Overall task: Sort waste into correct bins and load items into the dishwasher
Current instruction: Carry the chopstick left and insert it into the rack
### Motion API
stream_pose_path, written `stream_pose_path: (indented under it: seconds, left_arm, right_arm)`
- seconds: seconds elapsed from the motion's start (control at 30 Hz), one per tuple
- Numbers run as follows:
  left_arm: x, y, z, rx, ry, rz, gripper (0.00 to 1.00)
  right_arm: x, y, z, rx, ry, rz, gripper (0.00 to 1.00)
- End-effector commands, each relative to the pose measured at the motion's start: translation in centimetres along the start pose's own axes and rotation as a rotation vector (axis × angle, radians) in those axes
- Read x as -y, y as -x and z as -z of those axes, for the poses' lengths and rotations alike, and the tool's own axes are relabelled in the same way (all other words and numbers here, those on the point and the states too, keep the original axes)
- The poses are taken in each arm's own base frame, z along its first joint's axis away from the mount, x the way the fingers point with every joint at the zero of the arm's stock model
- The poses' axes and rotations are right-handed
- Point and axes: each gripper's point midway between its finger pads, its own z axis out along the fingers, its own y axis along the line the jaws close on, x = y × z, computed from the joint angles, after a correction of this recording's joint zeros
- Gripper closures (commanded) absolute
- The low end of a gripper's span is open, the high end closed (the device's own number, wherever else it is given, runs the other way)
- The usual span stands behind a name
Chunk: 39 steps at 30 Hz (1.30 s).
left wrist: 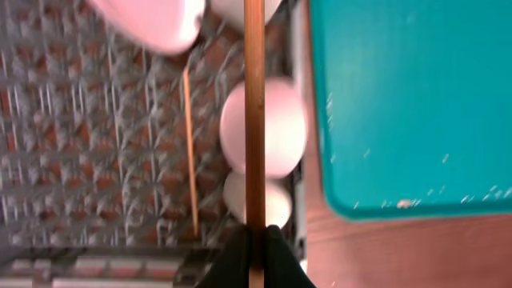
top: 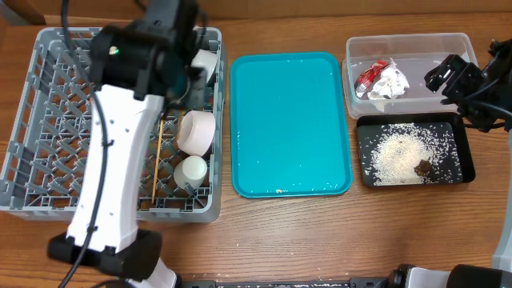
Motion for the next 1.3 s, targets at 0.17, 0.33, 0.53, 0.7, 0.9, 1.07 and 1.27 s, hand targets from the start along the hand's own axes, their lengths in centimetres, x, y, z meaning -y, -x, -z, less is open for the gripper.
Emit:
stream_pose_path:
  seconds: [0.17,0.33,0.53,0.7,0.9,1.07,1.27]
  left_arm:
    - [-4.9,-6.2,-3.8,-0.184,0.018,0.018,0.96]
    - [-6.0,-7.2,-7.6,-0.233,0.021,-0.012,0.96]
    - [-6.9,-8.4,-11.6,-0.260,0.034,0.010,0.96]
    - [-7.9,-9.6,-13.3,-0.290,0.057,0.044,0.96]
    - [-8.2,-9.9,-13.7,-0.293,0.054,0.059,0.50]
    - [-8.0,-9.5,-13.8,-0.279,0.043,0.071,0.01]
    - [-8.1,-8.3,-11.8,-0.251,0.049,0.121,0.01]
  right_arm:
    - [-0.1,0.6,0.5,0.026,0.002,-0.002,0.00]
    - [-0.1,0.6,0.5,0.026,0.002,-0.002,0.00]
    - [-0.1,0.6,0.5,0.026,0.002,-0.001,0.00]
    - [-0.1,0.6,0.5,0.026,0.002,-0.001,0.00]
    - [-0.1,0.6,0.5,0.026,0.002,-0.002,0.00]
    - [-0.1,0.6,0.5,0.026,0.002,-0.001,0.00]
    - [-0.1,0.6,0.5,0.026,0.001,-0.002,0.00]
